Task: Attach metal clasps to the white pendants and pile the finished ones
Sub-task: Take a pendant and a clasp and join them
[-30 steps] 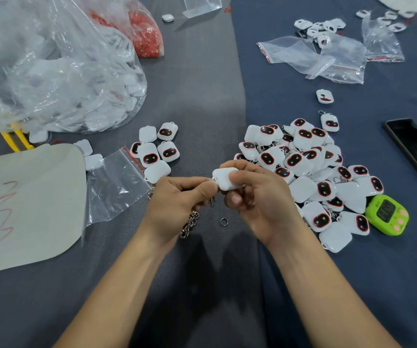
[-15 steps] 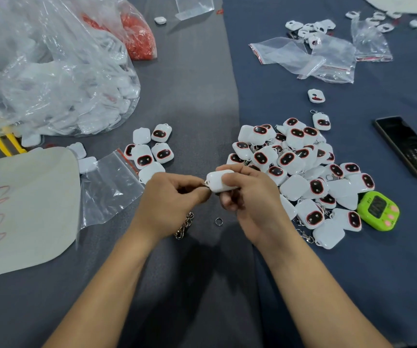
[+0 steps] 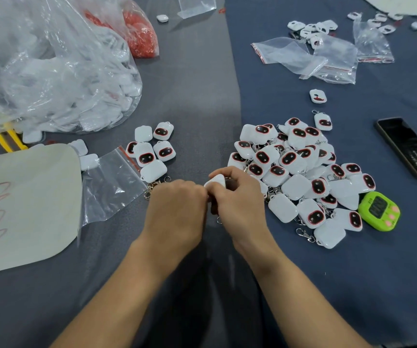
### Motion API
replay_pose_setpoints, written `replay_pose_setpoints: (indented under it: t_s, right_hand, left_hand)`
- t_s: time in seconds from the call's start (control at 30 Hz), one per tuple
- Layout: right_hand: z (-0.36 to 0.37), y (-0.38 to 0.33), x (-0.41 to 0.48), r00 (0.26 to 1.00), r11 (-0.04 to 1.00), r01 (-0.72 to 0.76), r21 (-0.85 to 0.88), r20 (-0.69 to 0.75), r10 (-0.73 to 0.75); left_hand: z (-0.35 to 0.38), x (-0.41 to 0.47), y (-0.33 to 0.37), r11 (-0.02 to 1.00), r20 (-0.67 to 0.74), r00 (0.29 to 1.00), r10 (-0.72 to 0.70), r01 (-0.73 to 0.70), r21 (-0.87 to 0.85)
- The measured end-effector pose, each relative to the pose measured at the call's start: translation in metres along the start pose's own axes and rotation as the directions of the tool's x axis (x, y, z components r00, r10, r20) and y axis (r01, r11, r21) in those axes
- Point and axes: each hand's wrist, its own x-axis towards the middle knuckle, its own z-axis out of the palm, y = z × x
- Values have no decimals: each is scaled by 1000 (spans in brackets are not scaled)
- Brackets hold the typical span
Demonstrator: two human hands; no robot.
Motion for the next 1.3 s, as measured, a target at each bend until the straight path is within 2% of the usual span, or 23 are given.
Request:
replay_pose_setpoints:
  t_s: [0.03,0.1,0.13,0.2,0.3,0.4,0.47,0.5,0.57,0.6,0.63,0.7,0.8,0.83,0.9,0.97,1.0,1.07,1.13,1.17,1.23,1.27,1.3]
  right_hand:
    - [-2,-2,1,1000,999,-22,50,-2,22]
    - [-9,-5,7,992,958,-128,257,55,117]
    - [-14,-7,9,982,922,-182,341,108,154]
    - [-19,-6,10,957,848,-276,453,207,201]
    - [-17,-4,9,927,743,-365,561,291,236]
    - [-10,-5,7,925,700,-376,608,296,239]
    - [-5,-4,7,939,739,-344,580,241,247]
    - [-3,-4,7,951,787,-308,535,194,240]
    - [-1,-2,6,988,921,-156,356,69,140]
    - [0,-1,5,999,976,-41,212,18,38]
    - [1,0,5,997,995,71,64,6,-71]
    - [3,2,4,980,976,196,-94,41,-193]
    - [0,0,5,998,991,29,132,48,-36]
    - [-3,-1,6,996,964,-64,257,83,44]
    - [-7,-3,8,976,890,-196,411,171,137]
    - [-7,-3,8,960,841,-254,477,232,158]
    - [-5,-3,7,953,824,-275,495,253,166]
    - [-2,-4,6,945,799,-306,517,271,186]
    - [2,-4,5,943,793,-316,520,260,206]
    - [3,-3,5,948,808,-307,504,234,214]
    - [6,0,3,974,902,-220,370,128,185]
    - [8,2,1,989,955,-149,256,63,137]
    - [9,5,-1,997,988,-77,136,13,76]
  left_hand:
    - [2,0,0,999,-23,999,-27,26,-45]
    - [10,1,-7,928,-37,979,-201,179,-326]
    - [11,3,-10,800,40,960,-276,253,-544]
    - [15,4,-14,405,184,921,-343,321,-856]
    - [17,2,-10,91,250,901,-355,299,-950]
    - [17,1,-5,-91,328,868,-372,318,-944]
    - [14,1,-7,0,294,858,-422,324,-946]
    - [14,0,-10,174,214,871,-442,317,-932]
    - [14,-2,-16,704,-10,950,-313,225,-674]
    - [12,-3,-17,886,-75,980,-187,135,-443]
    - [9,-4,-15,964,-97,991,-92,65,-258]
    - [7,-6,-9,996,-92,996,-13,5,-91]
    - [14,-9,-5,942,-139,969,-204,156,-296]
    - [15,-8,-7,841,-79,942,-326,250,-480]
    - [20,-3,-15,418,152,889,-433,347,-839]
    - [23,-4,-18,73,287,867,-407,345,-936]
    - [22,-5,-16,-7,306,867,-394,330,-944]
    - [21,-7,-14,-45,299,864,-406,308,-950]
    - [17,-8,-16,123,216,866,-451,300,-946]
    - [17,-9,-19,345,115,890,-440,287,-894]
    - [17,-9,-23,853,-85,969,-231,159,-497]
    - [15,-10,-21,958,-133,984,-116,76,-275]
    - [10,-11,-15,987,-123,991,-47,27,-158]
